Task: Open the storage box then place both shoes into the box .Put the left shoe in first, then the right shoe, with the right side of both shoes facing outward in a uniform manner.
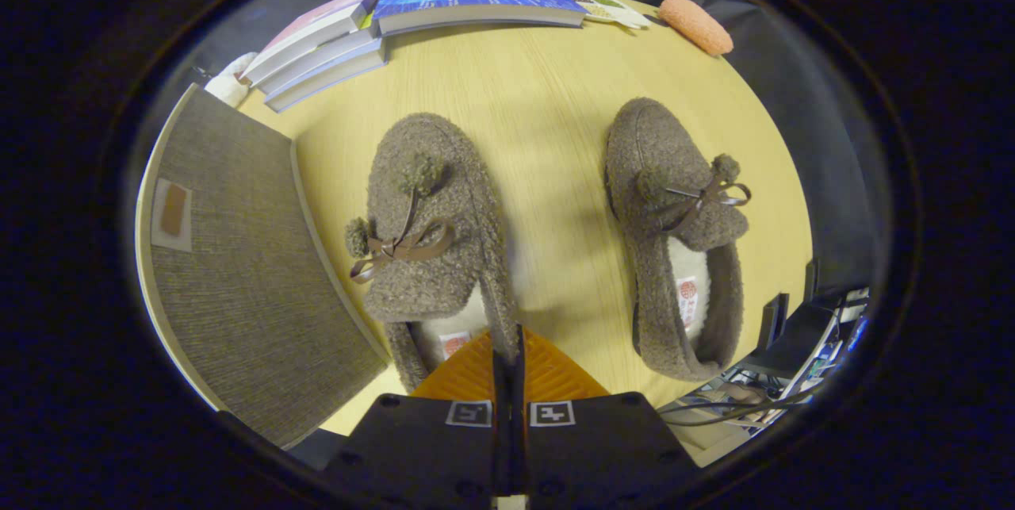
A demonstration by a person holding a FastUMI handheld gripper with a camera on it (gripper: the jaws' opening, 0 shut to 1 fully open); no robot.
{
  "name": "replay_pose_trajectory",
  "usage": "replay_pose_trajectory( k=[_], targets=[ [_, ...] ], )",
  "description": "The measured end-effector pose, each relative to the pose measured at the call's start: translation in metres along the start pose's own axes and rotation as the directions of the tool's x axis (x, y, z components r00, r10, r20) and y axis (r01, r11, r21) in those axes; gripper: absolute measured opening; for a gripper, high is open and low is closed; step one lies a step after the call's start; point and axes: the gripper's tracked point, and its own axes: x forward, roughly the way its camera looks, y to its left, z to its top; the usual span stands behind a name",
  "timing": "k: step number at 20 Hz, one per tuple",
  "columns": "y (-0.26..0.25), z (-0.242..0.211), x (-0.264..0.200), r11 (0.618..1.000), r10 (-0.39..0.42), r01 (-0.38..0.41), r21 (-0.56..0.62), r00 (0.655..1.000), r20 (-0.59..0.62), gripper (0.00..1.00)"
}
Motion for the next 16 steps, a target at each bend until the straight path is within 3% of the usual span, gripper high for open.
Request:
replay_pose_trajectory(
  k=[2, 8, 16],
  targets=[
    [-0.001, -0.006, -0.009, 1.000, -0.030, 0.030, 0.005, 1.000, 0.003, 0.04],
    [-0.033, -0.012, -0.050, 0.972, -0.226, 0.228, -0.056, 0.973, 0.042, 0.04],
    [-0.036, -0.007, -0.154, 0.926, -0.367, 0.375, -0.038, 0.920, 0.139, 0.04]
  ],
)
